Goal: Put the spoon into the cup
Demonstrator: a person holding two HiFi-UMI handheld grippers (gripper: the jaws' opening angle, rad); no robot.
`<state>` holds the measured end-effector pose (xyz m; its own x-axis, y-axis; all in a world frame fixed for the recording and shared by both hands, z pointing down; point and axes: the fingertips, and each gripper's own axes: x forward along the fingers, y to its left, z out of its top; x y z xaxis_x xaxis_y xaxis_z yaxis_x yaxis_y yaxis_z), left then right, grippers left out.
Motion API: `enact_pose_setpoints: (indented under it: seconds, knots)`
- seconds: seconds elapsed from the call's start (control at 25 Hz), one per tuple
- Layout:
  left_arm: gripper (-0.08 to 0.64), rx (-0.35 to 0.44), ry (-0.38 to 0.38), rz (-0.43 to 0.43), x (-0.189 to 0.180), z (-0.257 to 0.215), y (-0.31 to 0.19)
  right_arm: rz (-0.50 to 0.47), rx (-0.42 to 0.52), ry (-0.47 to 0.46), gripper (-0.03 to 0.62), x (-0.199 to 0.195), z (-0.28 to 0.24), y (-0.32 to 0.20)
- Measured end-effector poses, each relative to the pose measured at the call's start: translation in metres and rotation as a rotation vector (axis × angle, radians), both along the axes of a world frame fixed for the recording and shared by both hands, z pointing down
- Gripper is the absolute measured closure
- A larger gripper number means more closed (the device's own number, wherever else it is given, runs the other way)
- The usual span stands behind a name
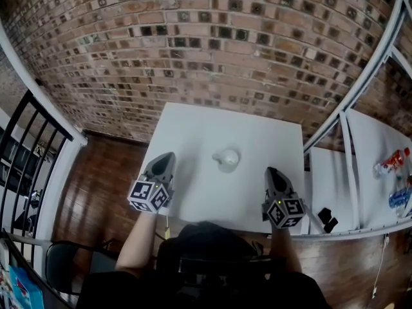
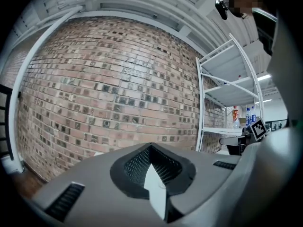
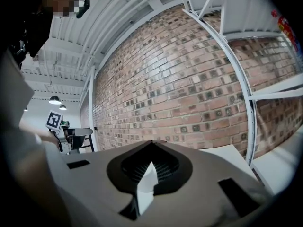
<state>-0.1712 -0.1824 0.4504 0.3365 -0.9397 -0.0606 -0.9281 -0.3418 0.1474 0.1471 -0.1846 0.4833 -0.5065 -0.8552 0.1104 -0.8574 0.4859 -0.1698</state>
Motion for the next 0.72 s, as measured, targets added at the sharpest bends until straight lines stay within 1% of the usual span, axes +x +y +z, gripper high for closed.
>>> enact_pose_setpoints:
  seconds: [0.24, 0.44, 0.72]
  knots:
    - [0.558, 0.004, -0.012, 0.002, -0.003, 0.001, -0.002, 0.012, 0.011, -0.006, 0.591, 0.001, -0.004, -0.001]
    - [0.558, -0.001, -0.026, 0.022, 0.002, 0.001, -0.005, 0.018, 0.009, -0.012, 0.591, 0.002, -0.003, -0.002]
    - [0.558, 0.012, -0.011, 0.042, 0.013, -0.006, -0.011, 0.005, 0.006, -0.016, 0.591, 0.000, -0.003, -0.007]
